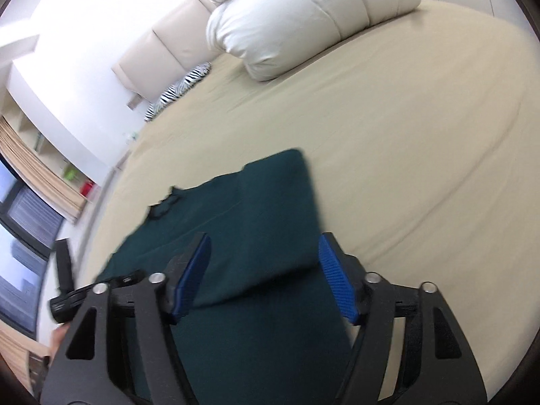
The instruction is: Fold small clothes
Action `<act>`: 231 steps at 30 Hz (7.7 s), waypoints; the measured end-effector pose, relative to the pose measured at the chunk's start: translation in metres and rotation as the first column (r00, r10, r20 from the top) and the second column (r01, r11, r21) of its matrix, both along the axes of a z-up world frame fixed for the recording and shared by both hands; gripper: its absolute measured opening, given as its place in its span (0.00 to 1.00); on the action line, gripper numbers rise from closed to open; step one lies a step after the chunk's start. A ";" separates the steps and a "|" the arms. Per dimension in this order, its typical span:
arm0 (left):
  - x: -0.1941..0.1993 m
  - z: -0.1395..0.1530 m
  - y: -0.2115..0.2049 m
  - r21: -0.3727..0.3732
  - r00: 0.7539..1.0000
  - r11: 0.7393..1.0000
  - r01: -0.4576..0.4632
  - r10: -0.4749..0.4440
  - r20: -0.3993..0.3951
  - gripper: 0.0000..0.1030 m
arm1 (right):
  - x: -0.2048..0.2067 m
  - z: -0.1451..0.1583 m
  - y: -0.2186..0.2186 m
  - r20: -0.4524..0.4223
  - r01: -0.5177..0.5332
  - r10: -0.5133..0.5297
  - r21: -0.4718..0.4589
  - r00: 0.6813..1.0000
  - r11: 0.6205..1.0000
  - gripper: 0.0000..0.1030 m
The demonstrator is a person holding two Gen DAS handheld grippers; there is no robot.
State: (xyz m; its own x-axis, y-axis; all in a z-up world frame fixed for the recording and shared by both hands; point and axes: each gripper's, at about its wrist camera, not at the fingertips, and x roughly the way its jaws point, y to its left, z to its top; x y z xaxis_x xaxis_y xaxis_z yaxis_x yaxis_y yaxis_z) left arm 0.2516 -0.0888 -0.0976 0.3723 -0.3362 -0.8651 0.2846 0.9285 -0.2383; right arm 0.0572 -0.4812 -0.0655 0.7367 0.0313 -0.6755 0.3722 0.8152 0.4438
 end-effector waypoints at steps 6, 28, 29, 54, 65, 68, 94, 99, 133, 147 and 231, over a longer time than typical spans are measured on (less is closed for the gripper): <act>0.000 0.012 0.019 -0.062 0.997 0.997 -0.035 0.040 0.071 0.09 | 0.058 -0.019 -0.034 -0.070 -0.020 0.019 -0.011 0.997 1.000 0.57; -0.012 -0.013 0.037 -0.128 0.986 0.990 -0.067 0.085 0.145 0.08 | 0.135 -0.065 -0.043 -0.224 -0.065 0.027 -0.164 0.974 0.984 0.06; -0.011 -0.012 0.036 -0.126 0.985 0.990 -0.067 0.086 0.147 0.08 | 0.136 -0.067 -0.044 -0.219 -0.059 0.022 -0.162 0.975 0.985 0.05; 0.006 -0.005 0.041 -0.094 0.974 0.991 -0.093 0.110 0.197 0.01 | 0.053 -0.055 -0.006 -0.216 -0.120 0.098 -0.091 0.971 0.989 0.13; -0.001 -0.001 0.056 -0.199 0.983 0.975 -0.099 0.127 0.134 0.55 | 0.034 -0.063 -0.010 -0.166 -0.086 0.088 0.019 0.982 0.996 0.22; -0.001 -0.003 0.047 -0.172 0.987 0.982 -0.072 0.095 0.129 0.55 | 0.035 -0.057 -0.010 -0.165 -0.085 0.083 0.000 0.983 0.996 0.27; 0.000 -0.016 0.032 -0.030 0.976 0.998 -0.049 0.055 0.210 0.09 | 0.038 -0.066 -0.014 -0.178 -0.117 0.114 -0.009 0.977 0.993 0.17; -0.008 -0.009 0.040 -0.061 0.969 0.994 -0.088 0.100 0.225 0.19 | 0.027 -0.039 -0.029 -0.134 0.029 -0.039 -0.077 0.990 0.997 0.25; -0.141 0.016 0.344 -0.492 0.717 0.609 -0.622 0.696 -0.044 0.69 | -0.002 0.019 0.072 0.123 -0.152 0.145 0.044 0.982 0.987 0.63; -0.178 -0.037 0.476 -0.634 0.408 0.122 -0.764 0.852 -0.328 0.66 | -0.009 0.027 0.186 0.127 -0.323 0.308 0.129 0.943 0.937 0.63; -0.009 0.008 0.182 -0.035 0.917 0.934 -0.356 0.357 0.177 0.74 | 0.127 -0.052 0.108 -0.173 -0.394 0.391 0.015 0.904 0.919 0.10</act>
